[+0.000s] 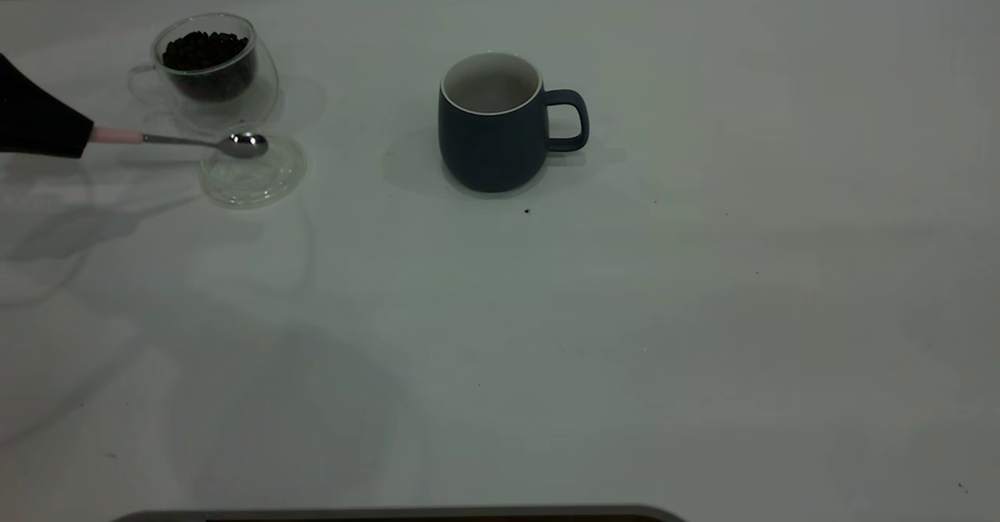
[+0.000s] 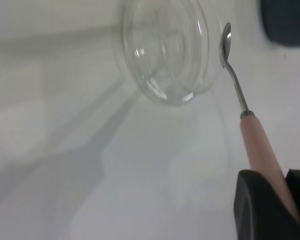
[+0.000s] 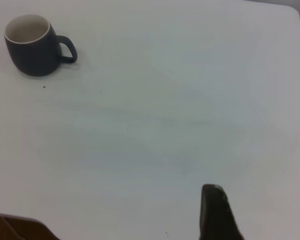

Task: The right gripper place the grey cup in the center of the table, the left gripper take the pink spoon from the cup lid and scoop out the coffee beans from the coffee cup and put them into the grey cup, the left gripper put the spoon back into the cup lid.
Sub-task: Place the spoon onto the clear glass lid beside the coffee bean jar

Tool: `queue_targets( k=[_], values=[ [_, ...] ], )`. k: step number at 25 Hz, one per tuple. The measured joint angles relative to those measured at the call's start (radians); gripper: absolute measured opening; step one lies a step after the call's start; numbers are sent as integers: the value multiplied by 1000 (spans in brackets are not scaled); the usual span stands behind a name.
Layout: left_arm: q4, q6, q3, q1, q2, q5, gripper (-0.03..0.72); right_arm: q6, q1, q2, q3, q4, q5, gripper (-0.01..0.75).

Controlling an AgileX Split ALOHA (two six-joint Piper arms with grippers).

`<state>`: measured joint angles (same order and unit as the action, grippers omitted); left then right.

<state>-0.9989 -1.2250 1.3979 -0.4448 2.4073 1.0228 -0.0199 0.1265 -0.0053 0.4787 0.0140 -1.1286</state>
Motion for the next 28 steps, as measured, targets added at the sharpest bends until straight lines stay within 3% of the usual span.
queue_targets(
  k=[18,28],
  values=[
    [-149,1,5,0,129,-45,134,0,0,0,0,0,0,462],
    [-156,16,6,0,143,-40,146,0,0,0,0,1,0,462]
  ],
)
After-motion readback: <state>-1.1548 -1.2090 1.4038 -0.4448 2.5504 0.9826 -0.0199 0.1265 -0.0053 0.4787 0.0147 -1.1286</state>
